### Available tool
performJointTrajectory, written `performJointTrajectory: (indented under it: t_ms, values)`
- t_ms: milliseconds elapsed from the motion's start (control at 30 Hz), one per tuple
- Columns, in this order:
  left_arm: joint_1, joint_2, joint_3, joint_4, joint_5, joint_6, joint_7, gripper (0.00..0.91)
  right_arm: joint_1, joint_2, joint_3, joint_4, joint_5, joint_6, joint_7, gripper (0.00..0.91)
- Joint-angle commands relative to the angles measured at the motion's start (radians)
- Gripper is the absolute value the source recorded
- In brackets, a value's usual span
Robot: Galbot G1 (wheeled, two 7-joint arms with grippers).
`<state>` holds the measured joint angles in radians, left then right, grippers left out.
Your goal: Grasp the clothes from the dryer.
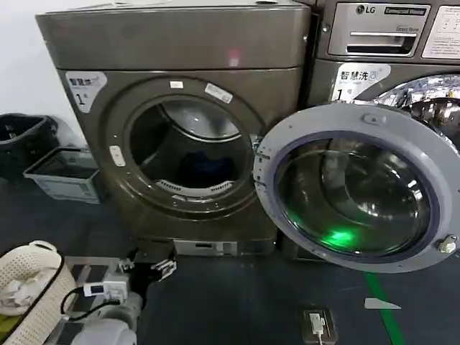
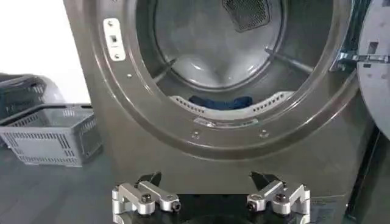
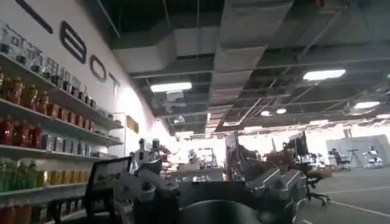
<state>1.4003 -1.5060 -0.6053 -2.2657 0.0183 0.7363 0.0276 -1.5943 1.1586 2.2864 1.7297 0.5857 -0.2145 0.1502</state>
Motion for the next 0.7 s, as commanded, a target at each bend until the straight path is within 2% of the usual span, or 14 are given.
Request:
performJointTrajectory:
  t_ms: [33,700]
  values:
    - [0.002,-0.001,-0.001,-0.004,0.001,0.049,0.000,0.907,0.000,0.001,0.000,0.001,0.001,0.002,0.000,0.907]
    - [0.006,0.003,-0.002,-0.003,0.005,0.049,0.001,0.907,0.001,0.009,-0.006,0.009,0.001,0.001,0.002,0.907]
